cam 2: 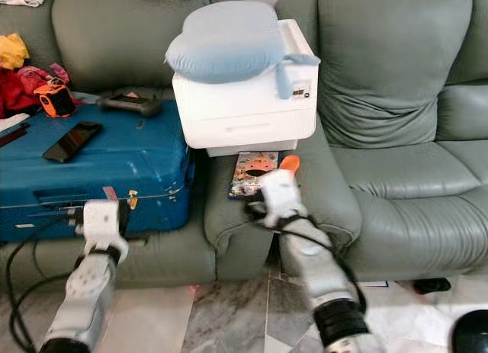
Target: Picking trash to rubbish bin
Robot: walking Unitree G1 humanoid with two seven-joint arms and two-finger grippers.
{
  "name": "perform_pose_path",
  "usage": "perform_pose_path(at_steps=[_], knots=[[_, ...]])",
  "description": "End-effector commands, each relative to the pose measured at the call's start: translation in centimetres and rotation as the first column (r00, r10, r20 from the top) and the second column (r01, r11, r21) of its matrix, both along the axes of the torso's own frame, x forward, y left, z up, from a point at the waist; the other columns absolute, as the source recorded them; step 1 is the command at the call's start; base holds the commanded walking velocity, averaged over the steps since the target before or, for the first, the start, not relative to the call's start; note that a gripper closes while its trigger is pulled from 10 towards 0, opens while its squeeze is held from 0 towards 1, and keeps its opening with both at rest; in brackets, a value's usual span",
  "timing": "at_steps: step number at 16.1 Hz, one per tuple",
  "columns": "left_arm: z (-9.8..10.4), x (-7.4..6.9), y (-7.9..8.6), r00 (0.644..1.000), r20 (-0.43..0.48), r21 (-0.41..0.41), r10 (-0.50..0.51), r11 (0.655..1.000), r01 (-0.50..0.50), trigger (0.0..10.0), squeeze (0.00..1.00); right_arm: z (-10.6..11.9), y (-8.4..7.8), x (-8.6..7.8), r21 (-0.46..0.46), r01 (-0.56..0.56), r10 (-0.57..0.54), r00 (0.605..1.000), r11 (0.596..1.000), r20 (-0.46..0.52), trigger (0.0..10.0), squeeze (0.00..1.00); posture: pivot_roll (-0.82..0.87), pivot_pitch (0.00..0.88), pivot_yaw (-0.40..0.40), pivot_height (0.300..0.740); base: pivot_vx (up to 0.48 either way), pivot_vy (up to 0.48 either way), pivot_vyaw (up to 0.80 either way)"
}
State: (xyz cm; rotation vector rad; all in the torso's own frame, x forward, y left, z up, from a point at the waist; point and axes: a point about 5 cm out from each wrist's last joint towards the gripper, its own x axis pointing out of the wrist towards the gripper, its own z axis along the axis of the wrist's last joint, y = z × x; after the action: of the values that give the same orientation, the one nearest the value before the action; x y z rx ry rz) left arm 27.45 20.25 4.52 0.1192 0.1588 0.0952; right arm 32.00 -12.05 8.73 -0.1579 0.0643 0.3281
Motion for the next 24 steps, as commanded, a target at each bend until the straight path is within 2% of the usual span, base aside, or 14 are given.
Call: perform_pose_path(at_steps=[1, 3, 5, 7, 8, 9, 10, 12, 14, 15, 16, 17, 24], knots=[[-0.8, -0.5, 0.9, 0.999, -0.022, 0.003, 0.035, 0.999, -0.035, 10.0, 0.00, -0.7, -1.0, 0.3, 0.015, 0.063, -0.063, 0.998, 0.998, -0.026, 10.0, 0.00, 0.02, 0.007, 0.023, 0.740, 0.000, 0.000, 0.00], [-3.3, -1.6, 2.0, 0.990, -0.124, 0.036, 0.062, 0.998, -0.058, 10.0, 0.00, -3.8, -2.8, -0.3, -0.004, 0.142, -0.140, 0.976, 0.990, -0.168, 10.0, 0.00, 0.02, 0.003, 0.024, 0.740, 0.000, 0.000, 0.00], [-5.7, -3.2, 3.0, 0.961, -0.252, 0.041, 0.111, 0.994, -0.104, 10.0, 0.00, -6.7, -3.9, -1.6, -0.043, 0.170, -0.175, 0.938, 0.984, -0.300, 10.0, 0.00, 0.02, 0.000, 0.029, 0.740, 0.000, 0.000, 0.00], [-8.0, -5.2, 3.4, 0.918, -0.380, 0.058, 0.117, 0.993, -0.103, 10.0, 0.00, -9.4, -5.2, -3.6, -0.077, 0.228, -0.239, 0.872, 0.971, -0.428, 10.0, 0.00, 0.02, 0.000, 0.030, 0.740, 0.000, 0.000, 0.00], [-8.8, -6.0, 3.8, 0.893, -0.425, 0.014, 0.150, 0.987, -0.159, 10.0, 0.00, -10.9, -6.1, -5.0, -0.112, 0.256, -0.278, 0.826, 0.960, -0.491, 10.0, 0.00, 0.02, 0.000, 0.032, 0.740, 0.000, 0.000, 0.00], [-9.1, -6.3, 3.9, 0.885, -0.442, 0.012, 0.146, 0.987, -0.157, 10.0, 0.00, -11.7, -6.7, -5.8, -0.134, 0.274, -0.303, 0.800, 0.952, -0.518, 10.0, 0.00, 0.02, 0.000, 0.032, 0.740, 0.000, 0.000, 0.00], [-9.8, -7.2, 3.9, 0.859, -0.492, 0.008, 0.138, 0.988, -0.155, 10.0, 0.00, -12.8, -7.3, -7.1, -0.146, 0.311, -0.337, 0.750, 0.939, -0.570, 10.0, 0.00, 0.02, 0.000, 0.032, 0.740, 0.000, 0.000, 0.00], [-10.6, -8.1, 4.0, 0.824, -0.549, 0.006, 0.140, 0.986, -0.164, 10.0, 0.00, -13.5, -7.6, -8.0, -0.166, 0.327, -0.358, 0.716, 0.931, -0.599, 10.0, 0.00, 0.02, 0.000, 0.036, 0.740, 0.000, 0.000, 0.00], [-11.6, -9.7, 4.2, 0.773, -0.622, 0.031, 0.124, 0.991, -0.133, 10.0, 0.00, -14.7, -7.7, -9.6, -0.189, 0.307, -0.353, 0.668, 0.933, -0.655, 10.0, 0.00, 0.02, 0.000, 0.037, 0.740, 0.000, 0.000, 0.00], [-11.8, -9.9, 4.2, 0.764, -0.635, 0.033, 0.116, 0.992, -0.123, 10.0, 0.00, -14.8, -7.7, -9.8, -0.195, 0.299, -0.351, 0.662, 0.934, -0.662, 10.0, 0.00, 0.03, 0.000, 0.037, 0.740, 0.000, 0.000, 0.00], [-12.3, -10.9, 4.3, 0.731, -0.673, 0.023, 0.114, 0.991, -0.133, 10.0, 0.00, -15.5, -7.8, -10.9, -0.237, 0.258, -0.350, 0.639, 0.936, -0.685, 10.0, 0.00, 0.02, 0.000, 0.037, 0.740, 0.000, 0.000, 0.00], [-12.4, -11.3, 4.5, 0.716, -0.689, 0.033, 0.117, 0.991, -0.129, 10.0, 0.00, -15.9, -8.1, -11.7, -0.270, 0.224, -0.350, 0.627, 0.937, -0.696, 10.0, 0.00, 0.02, 0.000, 0.038, 0.740, 0.000, 0.000, 0.00], [-13.0, -11.9, 3.8, 0.689, -0.719, 0.030, 0.090, 0.995, -0.099, 10.0, 0.00, -16.2, -8.6, -12.3, -0.308, 0.183, -0.353, 0.617, 0.934, -0.703, 10.0, 0.00, 0.03, 0.000, 0.034, 0.740, 0.000, 0.000, 0.00]])
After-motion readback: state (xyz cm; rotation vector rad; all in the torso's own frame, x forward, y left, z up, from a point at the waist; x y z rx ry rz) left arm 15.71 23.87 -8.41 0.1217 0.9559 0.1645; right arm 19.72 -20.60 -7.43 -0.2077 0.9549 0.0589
